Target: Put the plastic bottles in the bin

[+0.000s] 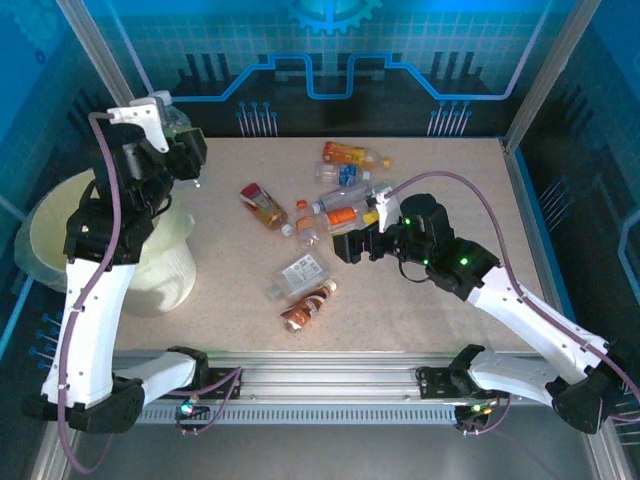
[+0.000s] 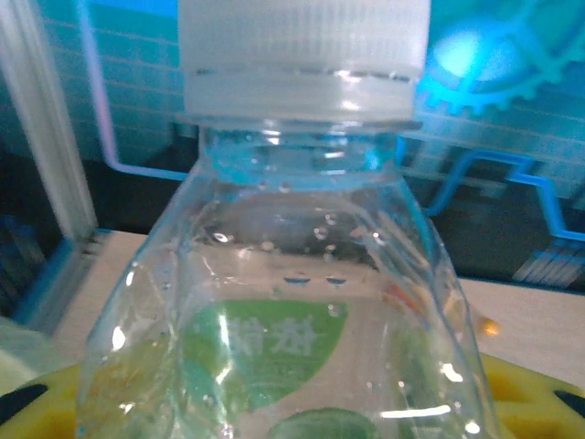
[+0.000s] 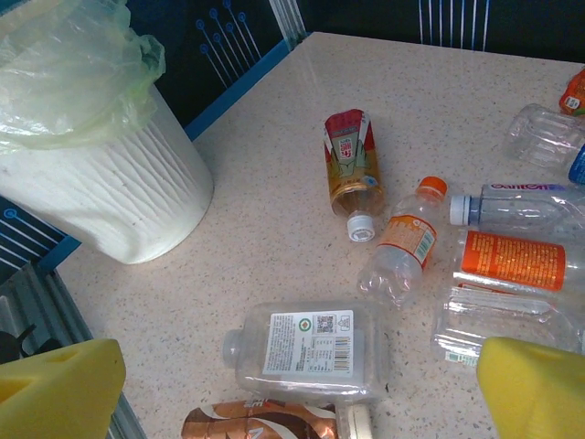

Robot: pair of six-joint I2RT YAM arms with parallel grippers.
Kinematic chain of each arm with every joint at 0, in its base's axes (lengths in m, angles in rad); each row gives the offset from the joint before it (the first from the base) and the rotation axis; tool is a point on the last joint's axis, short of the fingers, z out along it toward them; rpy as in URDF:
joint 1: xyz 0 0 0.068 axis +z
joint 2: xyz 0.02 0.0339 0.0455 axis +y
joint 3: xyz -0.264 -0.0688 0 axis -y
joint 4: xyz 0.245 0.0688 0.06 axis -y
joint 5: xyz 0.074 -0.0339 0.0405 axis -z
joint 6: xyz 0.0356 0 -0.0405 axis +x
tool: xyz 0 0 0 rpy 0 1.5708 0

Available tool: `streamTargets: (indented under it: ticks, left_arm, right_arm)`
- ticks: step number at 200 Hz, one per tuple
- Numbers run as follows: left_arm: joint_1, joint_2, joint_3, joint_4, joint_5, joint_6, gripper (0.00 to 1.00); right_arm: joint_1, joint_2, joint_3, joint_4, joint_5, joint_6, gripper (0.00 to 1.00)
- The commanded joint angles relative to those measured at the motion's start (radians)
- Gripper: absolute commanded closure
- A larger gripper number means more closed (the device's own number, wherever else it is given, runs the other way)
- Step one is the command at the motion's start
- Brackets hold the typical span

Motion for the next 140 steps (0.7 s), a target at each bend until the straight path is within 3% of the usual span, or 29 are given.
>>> streamTargets:
  ticks: [1, 14, 76, 140]
  left_arm:
    - [0.049, 0.007, 0.028, -0.005, -0.198, 0.094, 0.51]
    - [0.101, 0.011, 0.023, -0.007, -0.237, 0.100, 0.50]
    - [0.401, 0.014, -0.052, -0.072, -0.224, 0.062, 0.50]
    - [0.711, 0.033, -0.193, -0.102, -0.052, -0.024, 0.50]
  right_arm:
    - [0.013, 0.007, 0.031, 0.013, 0.012, 0.003, 0.00]
    - [0.013, 0.011, 0.034, 0.013, 0.012, 0.004, 0.00]
    - [0.013, 0.019, 0.039, 0.011, 0.023, -0.006, 0.00]
    - [0.013, 0.033, 0.054, 0.013, 0.027, -0.011, 0.00]
